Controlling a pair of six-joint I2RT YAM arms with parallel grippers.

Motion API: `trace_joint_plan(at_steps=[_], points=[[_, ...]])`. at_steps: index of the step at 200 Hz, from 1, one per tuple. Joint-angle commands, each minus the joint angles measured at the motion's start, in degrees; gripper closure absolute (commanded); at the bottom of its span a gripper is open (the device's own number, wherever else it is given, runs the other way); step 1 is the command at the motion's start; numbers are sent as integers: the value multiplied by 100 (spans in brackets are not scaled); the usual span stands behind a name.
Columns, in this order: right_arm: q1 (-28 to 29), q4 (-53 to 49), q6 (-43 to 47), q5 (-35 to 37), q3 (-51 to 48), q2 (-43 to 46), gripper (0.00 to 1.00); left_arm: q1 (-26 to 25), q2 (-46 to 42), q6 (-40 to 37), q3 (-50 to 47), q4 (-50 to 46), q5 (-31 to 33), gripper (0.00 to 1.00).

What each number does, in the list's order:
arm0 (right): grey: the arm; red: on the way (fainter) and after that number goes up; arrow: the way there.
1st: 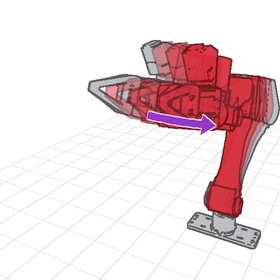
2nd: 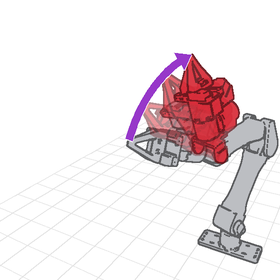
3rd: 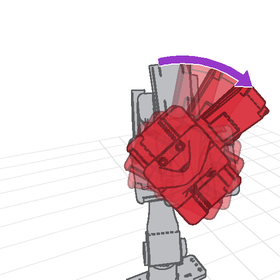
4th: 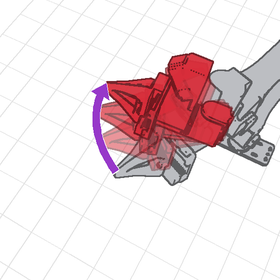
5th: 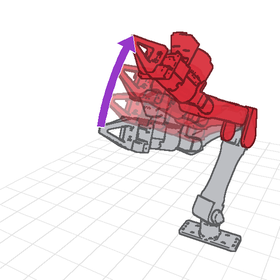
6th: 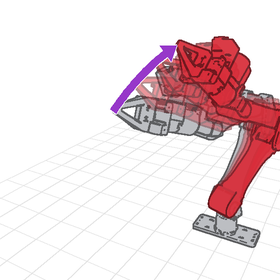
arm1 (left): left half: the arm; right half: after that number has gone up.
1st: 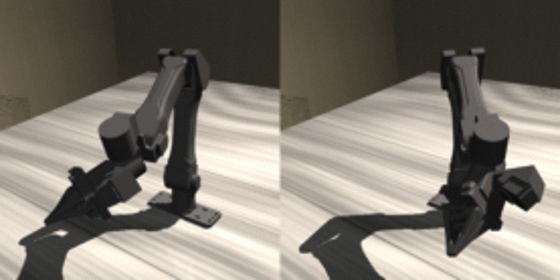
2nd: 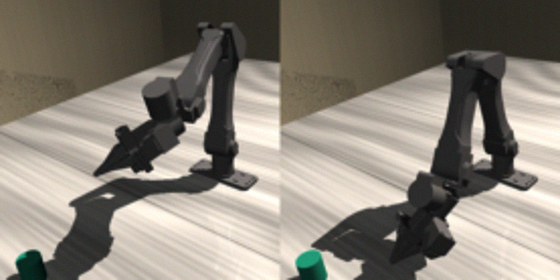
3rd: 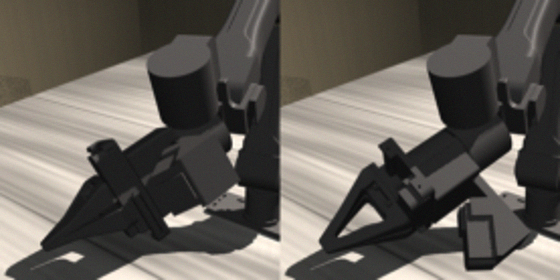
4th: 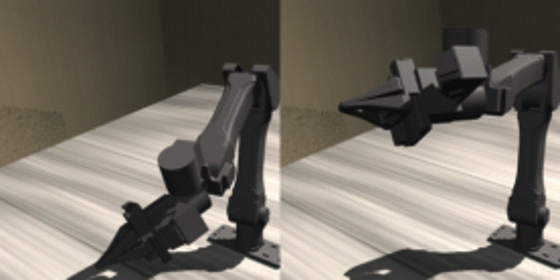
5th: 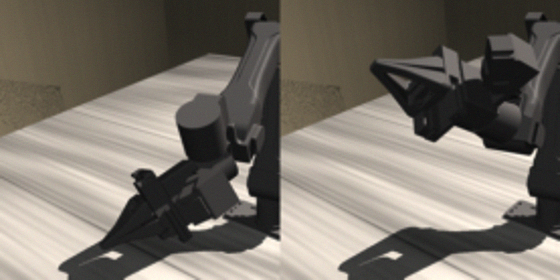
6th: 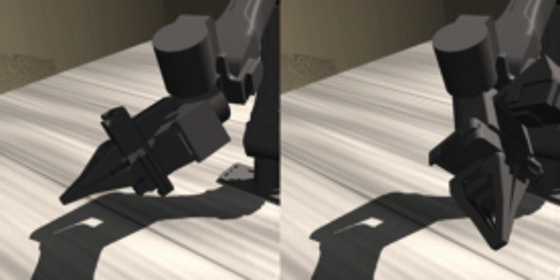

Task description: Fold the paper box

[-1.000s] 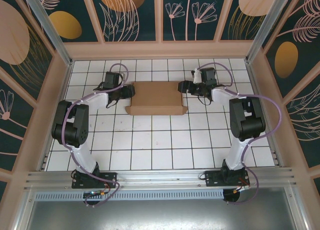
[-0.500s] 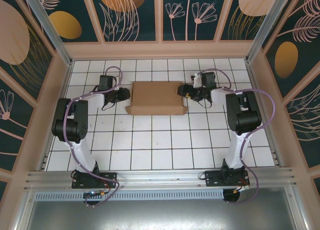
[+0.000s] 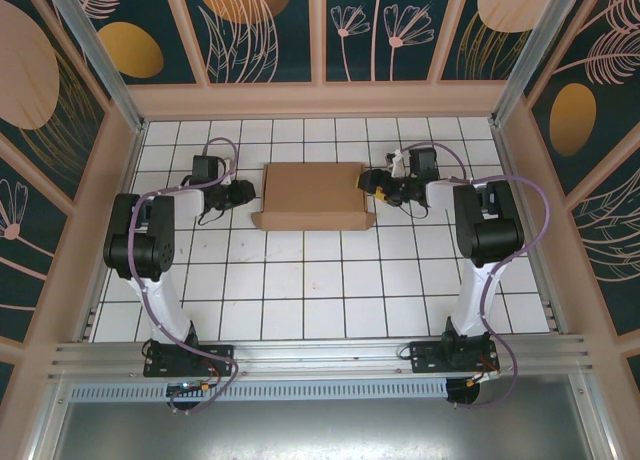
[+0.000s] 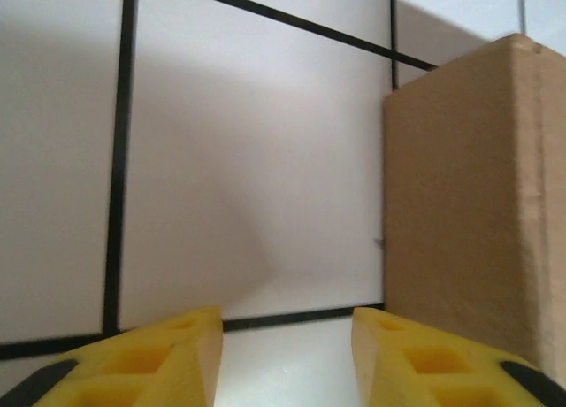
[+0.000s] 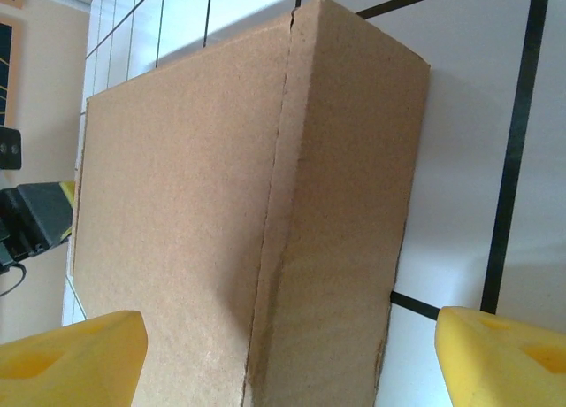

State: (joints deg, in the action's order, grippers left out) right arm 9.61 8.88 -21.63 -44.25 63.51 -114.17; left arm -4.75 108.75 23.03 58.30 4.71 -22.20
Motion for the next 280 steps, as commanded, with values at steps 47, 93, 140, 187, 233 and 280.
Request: trace_joint_plan(at_steps=[47,93,140,187,233,280], points=[[-34,43,-149,-136,-204,18,15,-3,-714,193,-225,769,-692,44],[-20,0,-149,-155,-228,11,15,-283,-95,115,121,512,-1113,40],[-22,-16,-167,-130,-313,35,15,-279,249,-107,390,-95,-415,58],[-40,-121,-131,-181,-225,-91,14,-28,308,-142,274,-86,-438,84],[53,223,-432,-670,-277,-193,14,168,500,-57,243,-3,-707,88],[314,376,-613,-952,-39,-427,14,255,748,-17,199,160,-1379,91]])
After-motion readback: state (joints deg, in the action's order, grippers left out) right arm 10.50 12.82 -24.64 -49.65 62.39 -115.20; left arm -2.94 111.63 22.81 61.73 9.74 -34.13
